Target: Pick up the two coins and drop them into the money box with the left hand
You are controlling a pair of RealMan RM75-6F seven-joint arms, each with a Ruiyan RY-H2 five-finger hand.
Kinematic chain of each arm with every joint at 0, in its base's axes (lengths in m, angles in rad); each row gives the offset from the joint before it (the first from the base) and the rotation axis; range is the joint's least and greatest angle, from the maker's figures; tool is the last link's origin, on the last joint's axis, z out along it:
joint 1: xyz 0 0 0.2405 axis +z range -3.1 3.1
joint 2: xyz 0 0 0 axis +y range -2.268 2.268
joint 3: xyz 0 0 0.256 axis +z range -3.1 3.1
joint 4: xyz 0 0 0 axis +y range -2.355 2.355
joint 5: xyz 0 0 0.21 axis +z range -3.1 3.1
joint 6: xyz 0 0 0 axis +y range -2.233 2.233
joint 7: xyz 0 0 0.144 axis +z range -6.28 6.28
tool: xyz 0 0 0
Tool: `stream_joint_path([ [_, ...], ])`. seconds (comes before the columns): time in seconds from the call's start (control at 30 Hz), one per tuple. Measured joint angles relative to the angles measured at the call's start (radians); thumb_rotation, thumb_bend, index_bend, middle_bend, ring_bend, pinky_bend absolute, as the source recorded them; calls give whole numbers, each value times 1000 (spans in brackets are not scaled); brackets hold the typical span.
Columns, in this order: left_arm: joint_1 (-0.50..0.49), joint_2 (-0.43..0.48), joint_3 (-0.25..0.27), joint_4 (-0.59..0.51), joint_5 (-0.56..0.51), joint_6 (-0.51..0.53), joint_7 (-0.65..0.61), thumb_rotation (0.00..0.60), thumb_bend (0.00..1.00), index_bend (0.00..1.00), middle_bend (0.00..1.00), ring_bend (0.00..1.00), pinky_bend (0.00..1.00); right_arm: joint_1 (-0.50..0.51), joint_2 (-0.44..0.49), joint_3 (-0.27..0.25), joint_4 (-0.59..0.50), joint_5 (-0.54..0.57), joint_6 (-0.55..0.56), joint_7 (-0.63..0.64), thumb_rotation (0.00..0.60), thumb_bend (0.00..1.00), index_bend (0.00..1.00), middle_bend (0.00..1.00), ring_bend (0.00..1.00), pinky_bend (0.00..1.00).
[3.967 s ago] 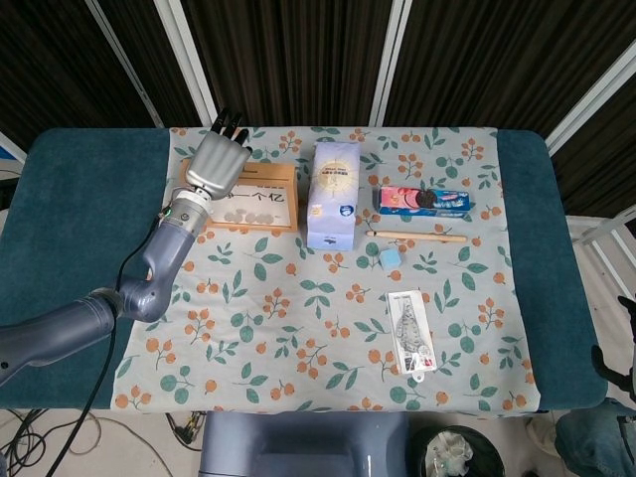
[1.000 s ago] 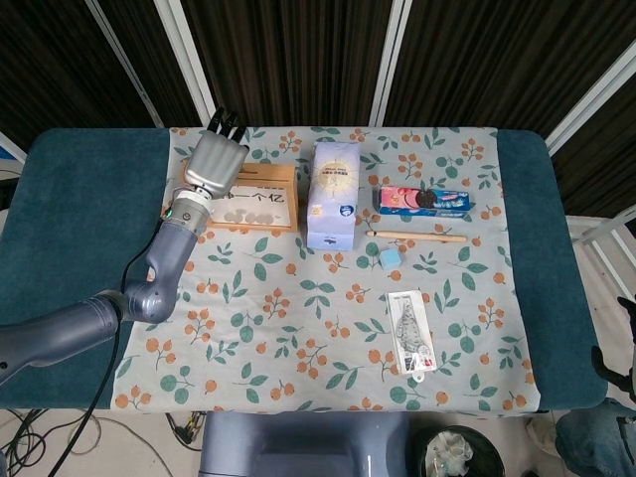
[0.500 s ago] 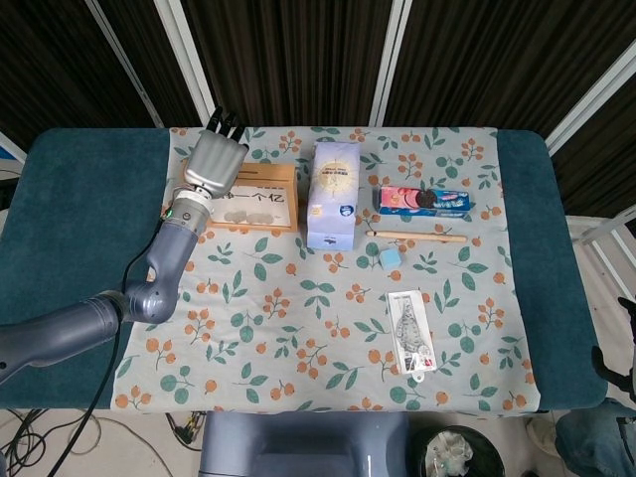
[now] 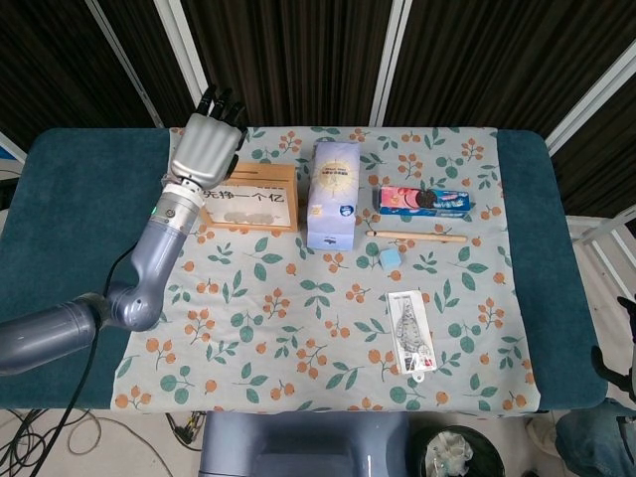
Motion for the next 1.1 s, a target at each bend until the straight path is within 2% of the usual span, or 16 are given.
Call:
stream_joint_path([
  [0.1, 52, 68, -10, -111, 55, 58, -60, 600, 382, 489, 155, 0, 0, 1, 0, -2, 2, -9, -2, 2, 600, 439, 146, 69, 11, 0],
  [0.23, 170, 173, 7, -282, 150, 156, -136, 600, 382, 381, 118, 0, 0, 4, -2, -12, 17, -55, -3, 11, 600, 440, 145, 69, 10, 0],
  [0.37, 342, 265, 67, -439, 261, 276, -225, 600, 382, 287, 93, 0, 0, 5, -4, -23, 39, -117, 1, 34, 600, 439, 146, 69, 10, 0],
  [0.5, 501, 306, 146, -507, 379, 380, -338, 600, 382, 235, 75, 0, 0, 6, -8, -35, 73, -189, 17, 55, 600, 440, 146, 69, 11, 0],
  [0.7, 673, 304, 269, -487, 545, 476, -501, 600, 382, 179, 42, 0, 0, 13, -19, -60, 143, -325, 50, 69, 600, 440, 146, 69, 10, 0],
  [0.93, 800, 197, 329, -372, 676, 589, -530, 600, 375, 138, 1, 0, 0, 32, -47, -100, 266, -508, 100, 47, 600, 440, 146, 65, 10, 0],
  [1.1, 866, 113, 352, -274, 738, 634, -554, 600, 371, 134, 0, 0, 0, 37, -62, -113, 303, -538, 129, 58, 600, 439, 146, 64, 10, 0],
])
